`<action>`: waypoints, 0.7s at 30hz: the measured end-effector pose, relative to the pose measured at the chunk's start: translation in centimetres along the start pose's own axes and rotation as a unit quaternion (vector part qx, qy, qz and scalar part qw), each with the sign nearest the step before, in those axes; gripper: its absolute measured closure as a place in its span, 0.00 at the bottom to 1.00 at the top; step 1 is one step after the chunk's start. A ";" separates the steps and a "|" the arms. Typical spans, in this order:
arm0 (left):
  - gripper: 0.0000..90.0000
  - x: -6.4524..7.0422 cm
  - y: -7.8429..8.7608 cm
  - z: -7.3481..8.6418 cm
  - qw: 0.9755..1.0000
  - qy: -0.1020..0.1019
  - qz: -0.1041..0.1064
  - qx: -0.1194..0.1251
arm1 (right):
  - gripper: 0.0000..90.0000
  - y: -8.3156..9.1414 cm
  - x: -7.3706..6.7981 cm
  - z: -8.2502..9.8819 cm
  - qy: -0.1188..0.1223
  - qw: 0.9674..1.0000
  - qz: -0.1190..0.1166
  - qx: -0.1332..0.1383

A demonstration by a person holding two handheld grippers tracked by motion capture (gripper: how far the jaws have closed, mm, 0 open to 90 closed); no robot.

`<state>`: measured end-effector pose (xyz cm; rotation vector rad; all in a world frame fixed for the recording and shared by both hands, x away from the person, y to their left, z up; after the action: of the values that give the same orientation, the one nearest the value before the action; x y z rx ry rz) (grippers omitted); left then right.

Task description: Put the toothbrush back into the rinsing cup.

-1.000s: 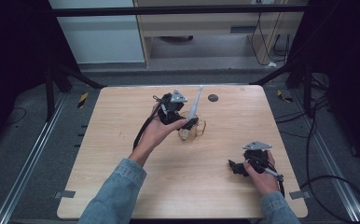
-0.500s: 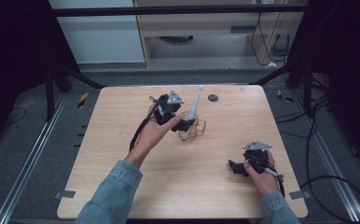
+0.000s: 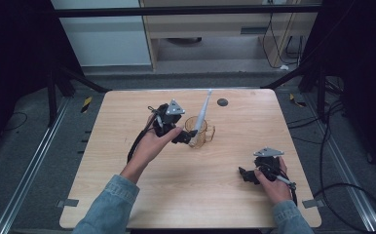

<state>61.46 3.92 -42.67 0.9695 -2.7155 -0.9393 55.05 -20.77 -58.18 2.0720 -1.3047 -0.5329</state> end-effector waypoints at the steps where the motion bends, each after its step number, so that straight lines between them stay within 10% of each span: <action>1: 0.07 -0.1 0.1 0.1 1.000 0.001 -0.002 0.000 | 0.01 0.0 0.0 0.0 0.000 1.000 0.000 0.000; 21: 0.07 -1.9 1.1 1.9 1.000 0.023 -0.012 -0.002 | 0.01 0.0 0.0 0.0 -0.003 1.000 0.002 0.000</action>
<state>61.81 6.69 -43.40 1.0133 -2.6689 -0.9150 55.00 -20.76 -58.18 2.0690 -1.3119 -0.5367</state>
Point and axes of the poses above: each handheld gripper's, and its own axes: y roughly backward along the jaws, z roughly out of its underside, x roughly to its right, the point moved 10 cm from there along -y, roughly forward along the jaws, and after that the axes turned 1 degree about -y, right-handed, at the moved point
